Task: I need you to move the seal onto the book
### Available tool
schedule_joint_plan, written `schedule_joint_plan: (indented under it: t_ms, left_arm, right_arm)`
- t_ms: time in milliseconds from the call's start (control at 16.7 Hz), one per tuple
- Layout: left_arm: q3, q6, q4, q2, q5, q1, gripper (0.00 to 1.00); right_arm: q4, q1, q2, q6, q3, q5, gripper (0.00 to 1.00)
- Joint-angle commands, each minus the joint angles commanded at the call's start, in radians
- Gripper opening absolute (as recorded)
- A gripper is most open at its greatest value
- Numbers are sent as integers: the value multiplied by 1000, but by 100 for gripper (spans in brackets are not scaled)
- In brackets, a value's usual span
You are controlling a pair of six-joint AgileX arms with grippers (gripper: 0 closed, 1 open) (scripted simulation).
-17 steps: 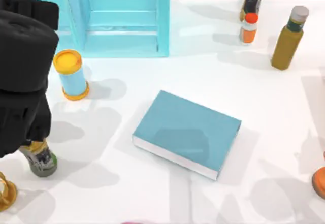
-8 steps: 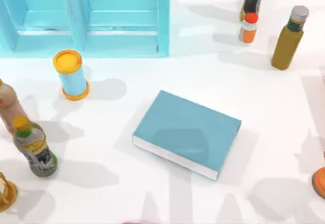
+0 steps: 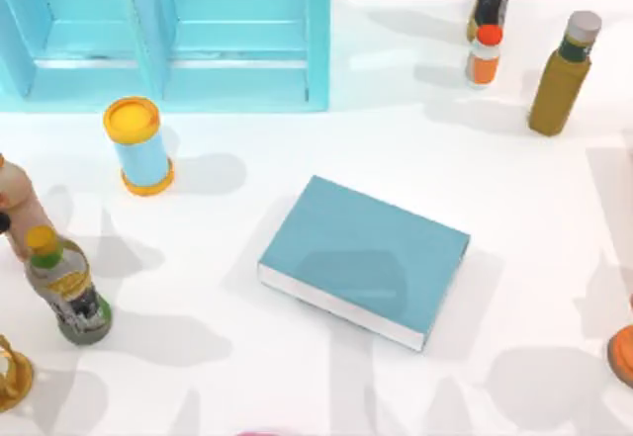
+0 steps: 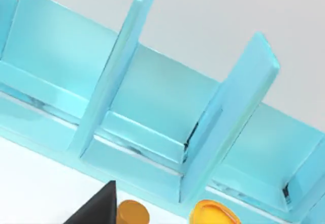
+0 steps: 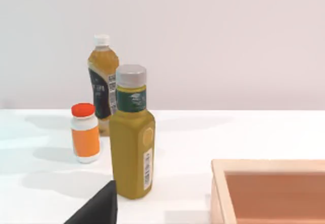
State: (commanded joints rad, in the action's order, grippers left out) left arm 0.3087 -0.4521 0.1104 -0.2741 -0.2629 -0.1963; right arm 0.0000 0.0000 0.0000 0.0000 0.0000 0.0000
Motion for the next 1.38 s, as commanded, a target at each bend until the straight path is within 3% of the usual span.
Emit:
schedule_joint_plan:
  t_ms: [240, 480, 1080, 1380]
  left_arm:
    - [-191, 276, -59, 157, 150, 109, 100]
    - [-293, 428, -102, 259, 248, 183, 100]
    - [-309, 452, -110, 274, 263, 196, 100]
    - [-309, 452, -110, 274, 263, 196, 100]
  right_arm:
    - [0, 0, 0, 0, 0, 0, 100]
    - [0, 0, 0, 0, 0, 0, 100]
    - [-9, -4, 10, -4, 8, 0, 100]
    - [-181, -72, 208, -66, 191, 2, 100]
